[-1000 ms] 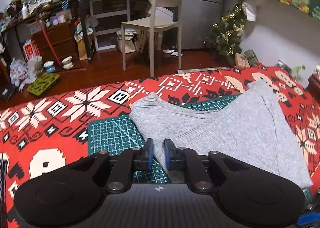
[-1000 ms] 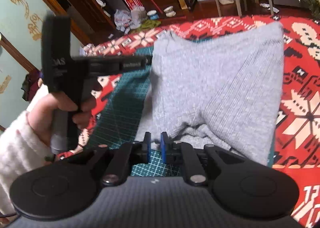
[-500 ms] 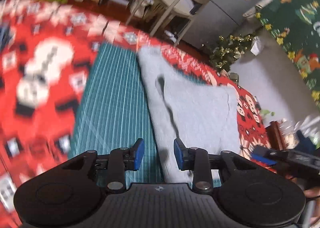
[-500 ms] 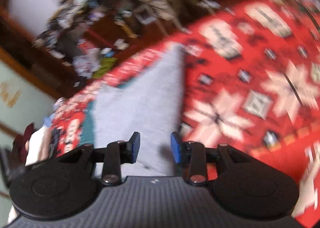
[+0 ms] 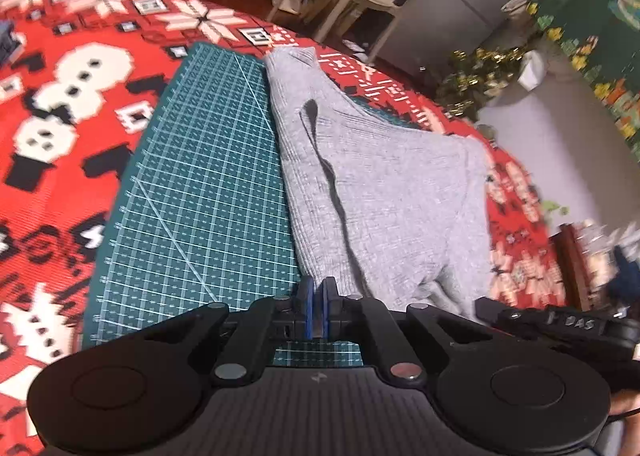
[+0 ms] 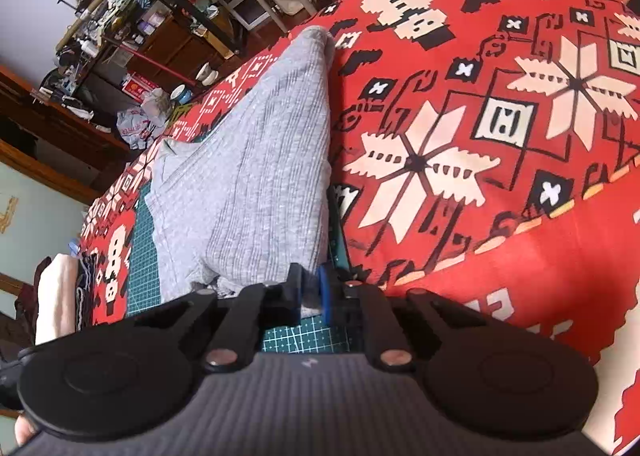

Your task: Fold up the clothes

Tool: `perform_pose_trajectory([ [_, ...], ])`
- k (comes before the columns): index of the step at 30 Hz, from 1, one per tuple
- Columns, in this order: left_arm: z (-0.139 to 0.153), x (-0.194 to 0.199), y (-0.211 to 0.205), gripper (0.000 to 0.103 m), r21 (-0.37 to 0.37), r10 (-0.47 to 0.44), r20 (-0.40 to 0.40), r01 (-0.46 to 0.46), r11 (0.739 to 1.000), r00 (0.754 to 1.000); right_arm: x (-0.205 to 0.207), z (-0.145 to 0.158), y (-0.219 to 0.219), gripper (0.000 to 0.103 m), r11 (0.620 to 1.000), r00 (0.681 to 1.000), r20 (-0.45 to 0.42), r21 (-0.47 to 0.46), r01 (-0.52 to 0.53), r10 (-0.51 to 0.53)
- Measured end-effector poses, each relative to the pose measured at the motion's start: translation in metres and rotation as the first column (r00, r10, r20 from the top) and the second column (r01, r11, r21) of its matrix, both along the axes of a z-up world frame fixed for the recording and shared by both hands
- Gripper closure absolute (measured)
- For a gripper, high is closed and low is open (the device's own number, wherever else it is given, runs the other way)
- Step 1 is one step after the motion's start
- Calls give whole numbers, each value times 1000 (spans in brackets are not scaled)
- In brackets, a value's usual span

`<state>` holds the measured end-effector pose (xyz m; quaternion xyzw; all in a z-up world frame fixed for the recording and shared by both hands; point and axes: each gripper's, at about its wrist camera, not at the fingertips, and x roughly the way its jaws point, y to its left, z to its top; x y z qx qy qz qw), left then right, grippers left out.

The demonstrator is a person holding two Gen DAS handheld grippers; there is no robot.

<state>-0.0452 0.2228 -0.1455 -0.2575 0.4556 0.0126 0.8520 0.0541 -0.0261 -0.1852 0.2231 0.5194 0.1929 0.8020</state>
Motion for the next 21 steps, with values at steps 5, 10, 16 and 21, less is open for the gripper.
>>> perform_pose_trajectory([
  [5, 24, -18, 5, 99, 52, 12, 36, -14, 999, 999, -11, 4, 2, 95, 999, 1000, -22, 43, 2, -1],
  [10, 39, -45, 16, 99, 91, 20, 18, -22, 996, 1000, -38, 6, 16, 95, 998, 998, -42, 44, -48, 50],
  [16, 40, -98, 34, 99, 103, 69, -35, -65, 993, 997, -80, 6, 39, 95, 991, 989, -68, 7, -133, 133],
  [21, 36, -136, 39, 99, 116, 97, -62, -89, 989, 993, -116, 10, 54, 96, 980, 978, -75, -36, -196, 193],
])
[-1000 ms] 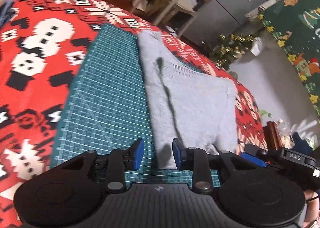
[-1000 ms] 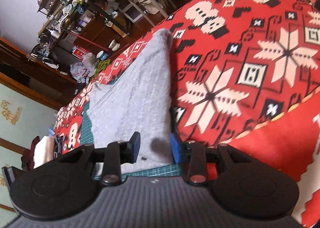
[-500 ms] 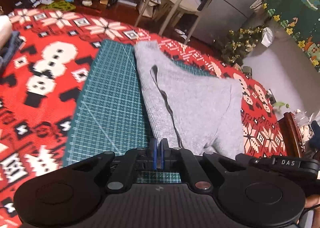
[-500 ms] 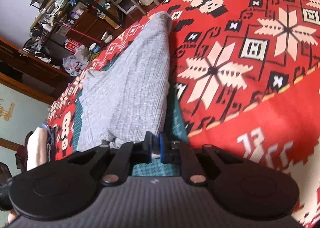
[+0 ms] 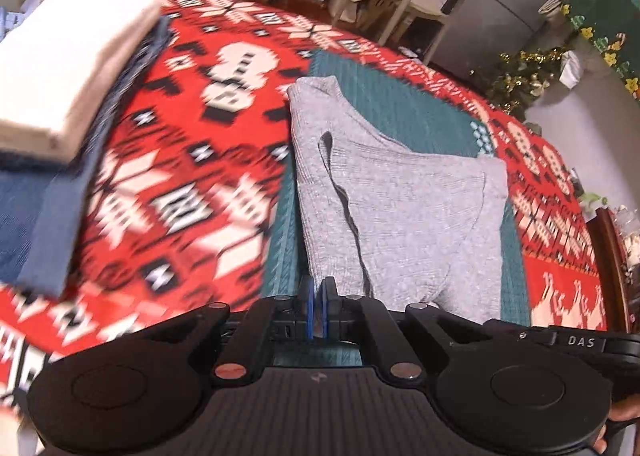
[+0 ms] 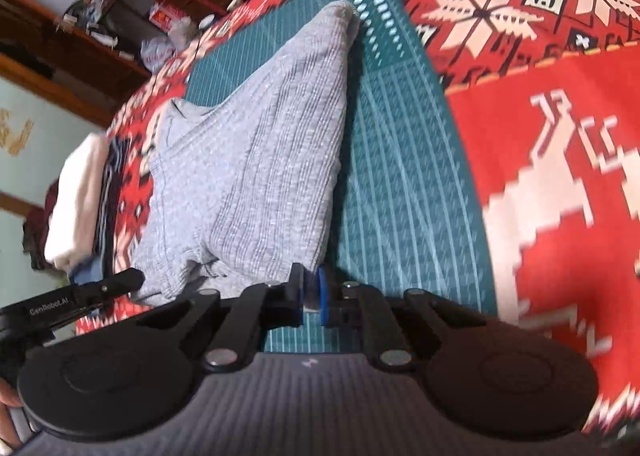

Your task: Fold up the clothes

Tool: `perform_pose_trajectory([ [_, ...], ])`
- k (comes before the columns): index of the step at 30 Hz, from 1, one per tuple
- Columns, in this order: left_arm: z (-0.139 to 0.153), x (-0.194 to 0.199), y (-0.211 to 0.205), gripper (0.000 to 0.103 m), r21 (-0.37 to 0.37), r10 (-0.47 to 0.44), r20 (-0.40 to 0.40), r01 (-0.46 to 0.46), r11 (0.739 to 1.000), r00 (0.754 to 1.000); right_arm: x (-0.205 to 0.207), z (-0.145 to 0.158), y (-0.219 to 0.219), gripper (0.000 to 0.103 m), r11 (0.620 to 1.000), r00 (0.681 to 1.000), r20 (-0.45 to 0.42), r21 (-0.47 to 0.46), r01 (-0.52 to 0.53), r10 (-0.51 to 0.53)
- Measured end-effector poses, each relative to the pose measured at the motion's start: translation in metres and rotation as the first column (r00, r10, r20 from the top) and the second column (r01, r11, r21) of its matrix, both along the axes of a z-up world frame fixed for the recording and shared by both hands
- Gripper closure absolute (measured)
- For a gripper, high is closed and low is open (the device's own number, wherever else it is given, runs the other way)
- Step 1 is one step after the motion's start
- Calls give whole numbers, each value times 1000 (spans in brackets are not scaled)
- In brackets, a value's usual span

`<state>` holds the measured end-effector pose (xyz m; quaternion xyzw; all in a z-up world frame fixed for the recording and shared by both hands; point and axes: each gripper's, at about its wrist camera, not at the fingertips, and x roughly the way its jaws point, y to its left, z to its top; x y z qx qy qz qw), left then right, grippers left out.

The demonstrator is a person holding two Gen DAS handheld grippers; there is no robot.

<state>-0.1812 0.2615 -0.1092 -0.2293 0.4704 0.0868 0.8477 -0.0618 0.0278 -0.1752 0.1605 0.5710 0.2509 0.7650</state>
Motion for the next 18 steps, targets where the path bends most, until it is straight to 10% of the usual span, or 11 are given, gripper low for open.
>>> perform_pose_trajectory([
  [12, 22, -44, -7, 89, 76, 39, 64, -44, 996, 997, -15, 24, -13, 79, 999, 996, 74, -5, 45, -44],
  [18, 41, -42, -62, 88, 119, -133, 184, 112, 987, 974, 6, 43, -33, 79, 990, 984, 125, 76, 120, -129],
])
